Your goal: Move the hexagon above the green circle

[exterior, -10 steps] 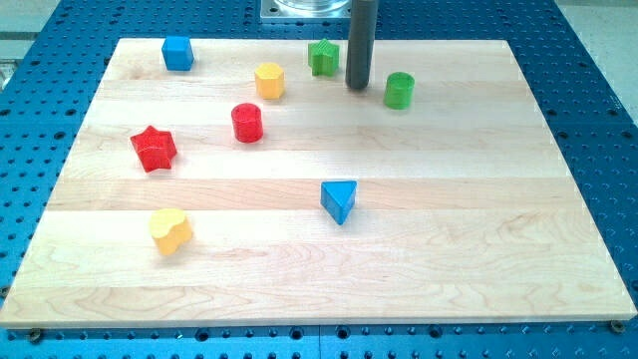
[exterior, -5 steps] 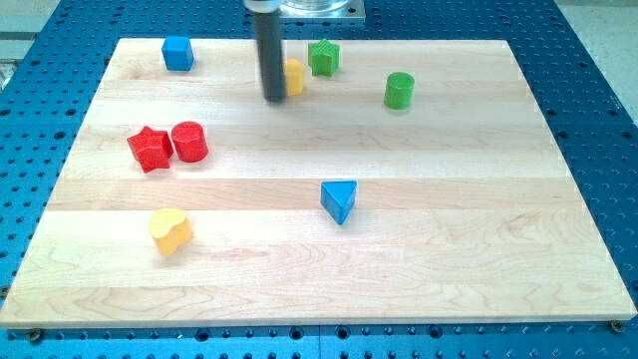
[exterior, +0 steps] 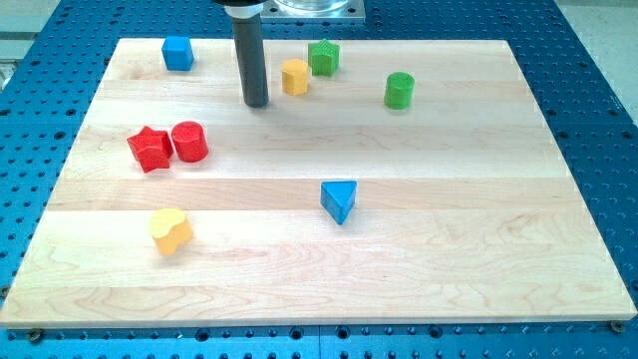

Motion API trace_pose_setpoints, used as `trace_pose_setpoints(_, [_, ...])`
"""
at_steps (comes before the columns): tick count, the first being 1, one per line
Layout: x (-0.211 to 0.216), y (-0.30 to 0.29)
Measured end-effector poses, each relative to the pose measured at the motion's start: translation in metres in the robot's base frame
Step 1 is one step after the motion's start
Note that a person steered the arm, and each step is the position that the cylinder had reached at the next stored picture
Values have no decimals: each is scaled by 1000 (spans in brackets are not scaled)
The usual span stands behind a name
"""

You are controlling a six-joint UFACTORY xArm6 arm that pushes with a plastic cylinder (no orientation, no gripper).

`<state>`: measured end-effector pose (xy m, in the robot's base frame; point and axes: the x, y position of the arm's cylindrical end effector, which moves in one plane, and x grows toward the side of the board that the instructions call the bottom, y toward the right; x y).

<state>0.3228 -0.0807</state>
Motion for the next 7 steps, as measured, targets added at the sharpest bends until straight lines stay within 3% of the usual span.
trace_pose_setpoints(3, [-13, 15])
trace_pose_setpoints(4, [-42, 23])
trace_pose_setpoints(6, [-42, 98])
trace_pose_setpoints(7, [-36, 101])
